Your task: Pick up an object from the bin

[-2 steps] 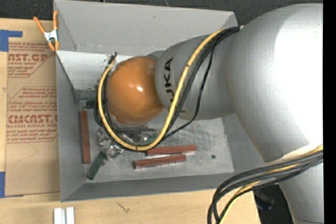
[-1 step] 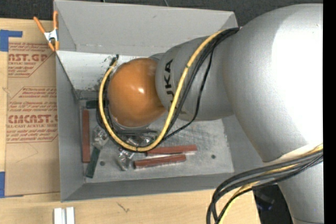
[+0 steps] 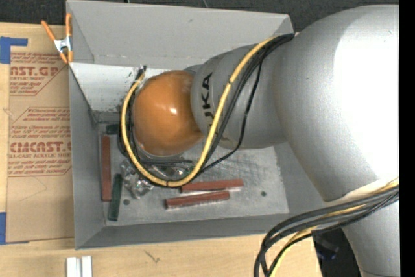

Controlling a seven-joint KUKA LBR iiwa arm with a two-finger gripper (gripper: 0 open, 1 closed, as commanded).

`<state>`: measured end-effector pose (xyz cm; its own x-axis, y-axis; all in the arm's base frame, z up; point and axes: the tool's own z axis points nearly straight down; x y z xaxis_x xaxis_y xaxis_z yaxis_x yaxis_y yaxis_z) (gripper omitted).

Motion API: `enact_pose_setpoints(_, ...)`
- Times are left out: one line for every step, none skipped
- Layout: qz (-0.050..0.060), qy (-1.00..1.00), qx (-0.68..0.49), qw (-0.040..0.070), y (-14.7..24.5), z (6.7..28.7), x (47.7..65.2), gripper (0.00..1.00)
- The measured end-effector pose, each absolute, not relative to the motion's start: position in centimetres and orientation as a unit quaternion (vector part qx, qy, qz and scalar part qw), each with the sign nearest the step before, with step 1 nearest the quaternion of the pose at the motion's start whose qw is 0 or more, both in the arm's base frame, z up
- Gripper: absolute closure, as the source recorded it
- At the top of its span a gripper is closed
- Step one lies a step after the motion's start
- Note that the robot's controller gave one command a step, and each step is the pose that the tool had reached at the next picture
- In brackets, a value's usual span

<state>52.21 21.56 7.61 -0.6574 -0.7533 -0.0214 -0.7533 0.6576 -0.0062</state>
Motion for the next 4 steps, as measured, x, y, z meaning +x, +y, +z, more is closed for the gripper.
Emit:
enact_pose_setpoints(-0.002,0.911,-0.413,0.0,21.0,7.3,51.9,0.0)
enact_pose_setpoints(-0.002,0.911,-0.413,0.0,21.0,7.3,51.9,0.0)
enact_pose_setpoints(0.001,0.895,-0.447,0.003,20.2,7.3,51.9,0.0)
enact_pose_setpoints(0.002,0.835,-0.55,0.009,16.9,7.4,51.8,0.0)
